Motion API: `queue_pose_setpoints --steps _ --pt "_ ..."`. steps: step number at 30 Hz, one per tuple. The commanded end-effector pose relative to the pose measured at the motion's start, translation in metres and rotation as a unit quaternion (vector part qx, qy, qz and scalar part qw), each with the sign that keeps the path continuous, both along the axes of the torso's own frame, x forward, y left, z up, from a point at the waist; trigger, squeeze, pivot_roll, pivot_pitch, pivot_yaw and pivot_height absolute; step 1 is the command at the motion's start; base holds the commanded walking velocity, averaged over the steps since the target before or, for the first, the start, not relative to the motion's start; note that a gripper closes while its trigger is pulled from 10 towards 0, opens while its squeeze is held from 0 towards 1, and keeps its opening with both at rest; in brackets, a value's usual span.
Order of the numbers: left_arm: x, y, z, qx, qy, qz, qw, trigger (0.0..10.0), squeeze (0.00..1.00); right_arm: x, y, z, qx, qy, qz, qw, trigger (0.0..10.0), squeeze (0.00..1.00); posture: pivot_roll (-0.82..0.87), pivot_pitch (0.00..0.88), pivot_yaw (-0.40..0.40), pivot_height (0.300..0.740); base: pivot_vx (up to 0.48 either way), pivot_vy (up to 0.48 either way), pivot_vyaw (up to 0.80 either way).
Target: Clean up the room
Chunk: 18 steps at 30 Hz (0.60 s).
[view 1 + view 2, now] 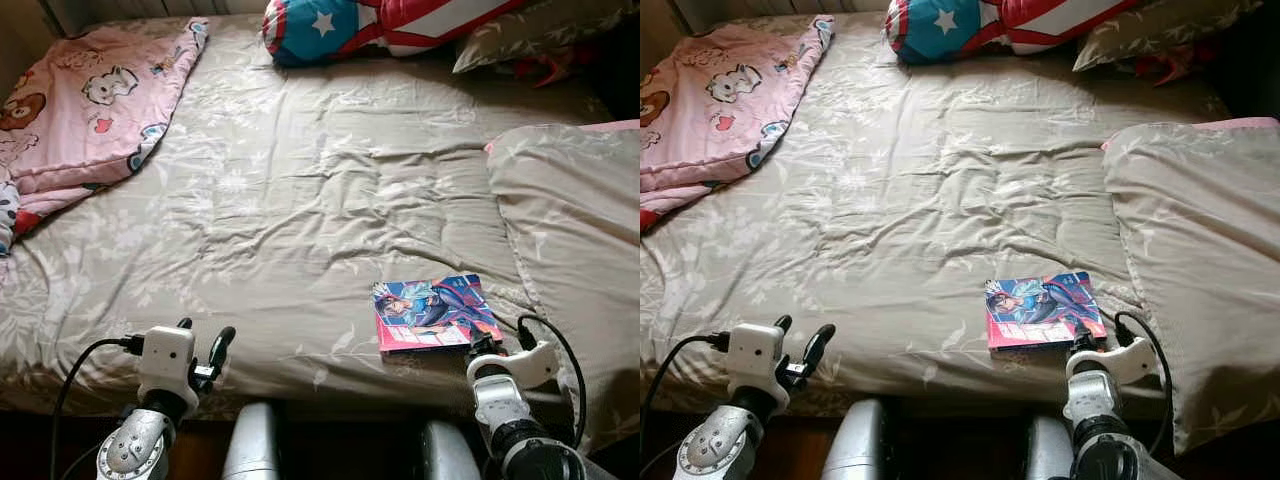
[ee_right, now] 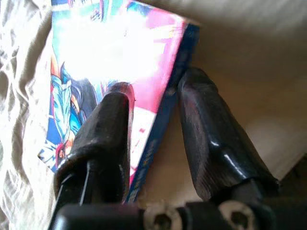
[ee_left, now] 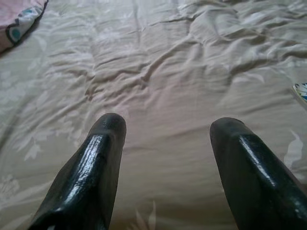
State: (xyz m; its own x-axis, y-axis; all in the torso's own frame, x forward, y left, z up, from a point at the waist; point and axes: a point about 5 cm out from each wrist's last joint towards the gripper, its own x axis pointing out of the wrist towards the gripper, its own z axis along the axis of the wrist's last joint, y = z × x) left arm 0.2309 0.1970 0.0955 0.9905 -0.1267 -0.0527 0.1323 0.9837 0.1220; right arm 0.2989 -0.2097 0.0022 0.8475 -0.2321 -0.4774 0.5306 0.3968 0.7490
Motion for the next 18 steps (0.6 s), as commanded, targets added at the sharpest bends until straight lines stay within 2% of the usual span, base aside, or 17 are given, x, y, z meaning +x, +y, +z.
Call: queue_pose_setpoints --steps 1,13,16,17,18 --pt "-0.002 0.002 -0.008 0.009 0.021 0.006 1.0 10.0 0.0 -0.006 0.001 -0.006 0.001 0.011 -0.003 1.0 10.0 0.0 0.16 0.216 0.064 0.622 0.0 0.0 0.0" --pt "0.012 -0.004 -0.013 -0.003 0.016 0.011 1.0 10.0 0.0 -0.014 0.001 -0.014 -0.006 0.024 0.0 1.0 10.0 0.0 0.12 0.169 0.045 0.622 0.0 0.0 0.0" --pt "0.018 0.0 -0.015 -0.035 0.017 0.04 0.998 10.0 0.0 -0.016 0.001 -0.014 -0.051 0.029 0.024 0.998 10.0 0.0 0.11 0.151 0.036 0.622 0.0 0.0 0.0" --pt "0.02 0.002 -0.015 -0.047 0.016 0.052 0.997 10.0 0.0 -0.016 0.001 -0.013 -0.079 0.029 0.042 0.996 10.0 0.0 0.11 0.147 0.034 0.622 0.0 0.0 0.0" --pt "0.025 0.005 -0.015 -0.06 0.015 0.07 0.996 10.0 0.0 -0.014 0.001 -0.01 -0.145 0.019 0.086 0.986 10.0 0.0 0.09 0.129 0.027 0.622 0.0 0.0 0.0"
